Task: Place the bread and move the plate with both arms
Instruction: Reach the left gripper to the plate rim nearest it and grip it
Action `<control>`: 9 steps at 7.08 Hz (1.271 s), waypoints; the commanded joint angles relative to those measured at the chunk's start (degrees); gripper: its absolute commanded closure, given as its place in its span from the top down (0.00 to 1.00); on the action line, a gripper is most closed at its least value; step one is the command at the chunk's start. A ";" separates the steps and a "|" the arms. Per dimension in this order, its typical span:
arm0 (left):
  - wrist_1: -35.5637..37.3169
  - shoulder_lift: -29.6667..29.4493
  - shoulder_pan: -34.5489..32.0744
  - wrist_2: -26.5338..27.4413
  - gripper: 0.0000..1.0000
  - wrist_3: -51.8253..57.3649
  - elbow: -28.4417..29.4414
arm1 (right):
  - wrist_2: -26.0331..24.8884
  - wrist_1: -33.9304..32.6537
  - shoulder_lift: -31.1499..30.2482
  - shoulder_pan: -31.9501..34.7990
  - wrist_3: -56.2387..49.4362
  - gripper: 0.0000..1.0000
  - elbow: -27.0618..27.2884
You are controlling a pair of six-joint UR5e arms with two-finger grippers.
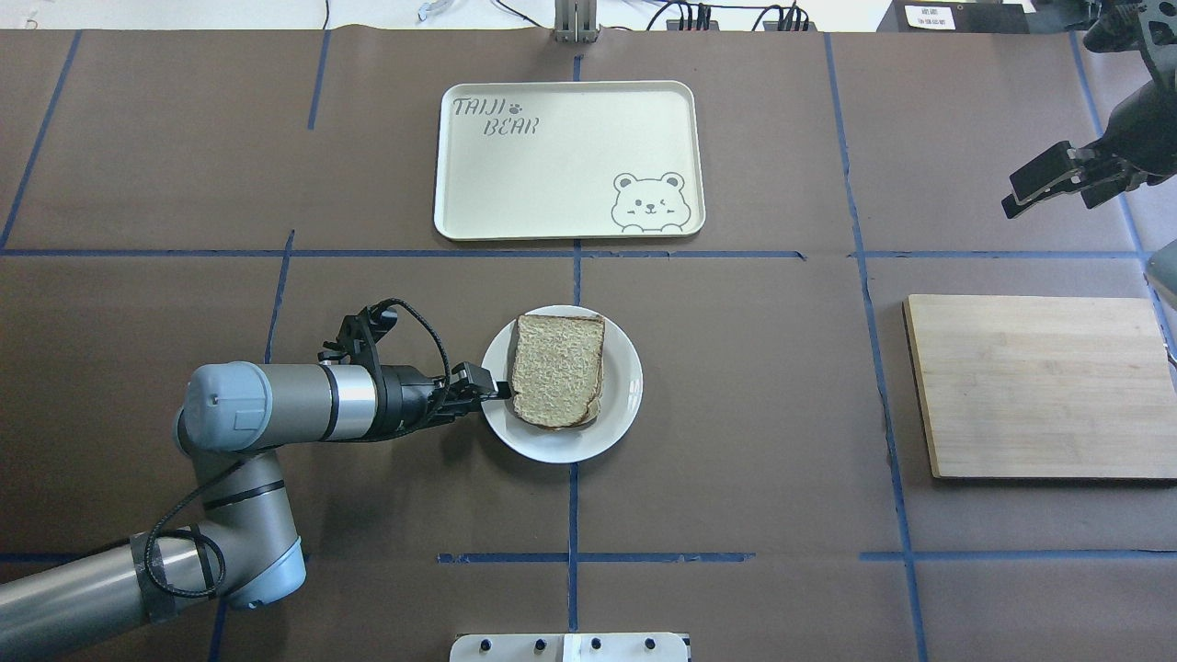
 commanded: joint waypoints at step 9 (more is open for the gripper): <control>-0.79 -2.43 0.01 0.09 0.02 -4.14 -3.56 | 0.25 0.00 -0.16 0.79 0.00 1.00 -0.01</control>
